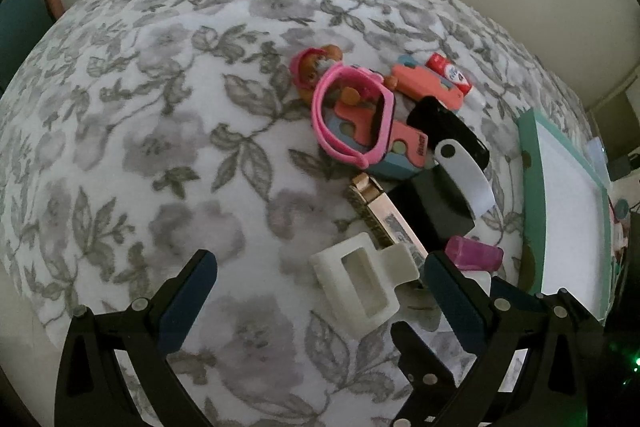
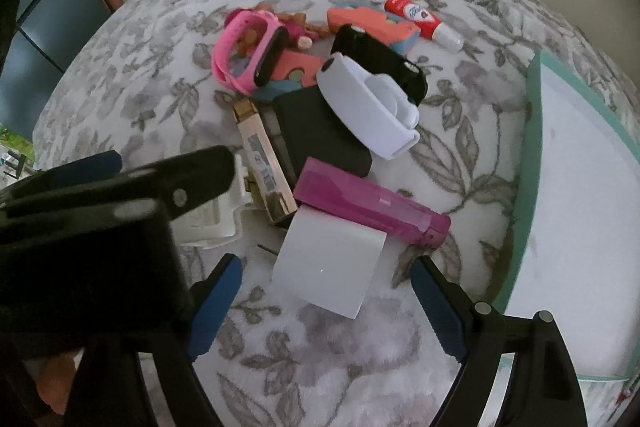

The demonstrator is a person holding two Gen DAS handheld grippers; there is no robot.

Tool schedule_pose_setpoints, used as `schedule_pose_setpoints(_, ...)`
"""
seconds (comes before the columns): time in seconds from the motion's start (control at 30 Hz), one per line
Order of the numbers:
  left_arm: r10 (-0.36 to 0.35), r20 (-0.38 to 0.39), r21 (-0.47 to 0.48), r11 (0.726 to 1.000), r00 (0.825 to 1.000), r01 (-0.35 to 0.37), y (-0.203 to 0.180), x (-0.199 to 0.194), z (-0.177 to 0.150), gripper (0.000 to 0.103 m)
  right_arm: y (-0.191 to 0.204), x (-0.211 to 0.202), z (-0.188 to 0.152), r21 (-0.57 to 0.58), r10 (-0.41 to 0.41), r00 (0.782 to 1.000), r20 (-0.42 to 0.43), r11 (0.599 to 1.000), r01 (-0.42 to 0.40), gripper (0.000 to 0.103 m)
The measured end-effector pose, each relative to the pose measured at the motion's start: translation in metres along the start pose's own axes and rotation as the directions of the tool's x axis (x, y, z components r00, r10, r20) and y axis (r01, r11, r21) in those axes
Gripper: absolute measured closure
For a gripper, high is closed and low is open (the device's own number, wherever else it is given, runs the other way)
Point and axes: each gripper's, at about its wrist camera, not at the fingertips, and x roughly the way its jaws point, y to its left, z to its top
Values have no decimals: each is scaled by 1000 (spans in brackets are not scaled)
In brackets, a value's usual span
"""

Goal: Organize rigid objects
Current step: 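Grasp the white power adapter with the right tool while the left tool grasps the white clip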

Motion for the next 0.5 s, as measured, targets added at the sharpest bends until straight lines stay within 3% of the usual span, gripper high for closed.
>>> schedule_pose_setpoints(0.37, 35, -19, 22, 999, 999, -35, -8, 14, 2, 1, 10, 15, 8, -25, -50, 999, 12, 998, 51, 14)
schedule_pose_setpoints(0.5, 20, -21, 32, 999, 1000, -19, -10, 14, -2, 19, 11, 16, 9, -18, -46, 999, 15, 999, 47, 17)
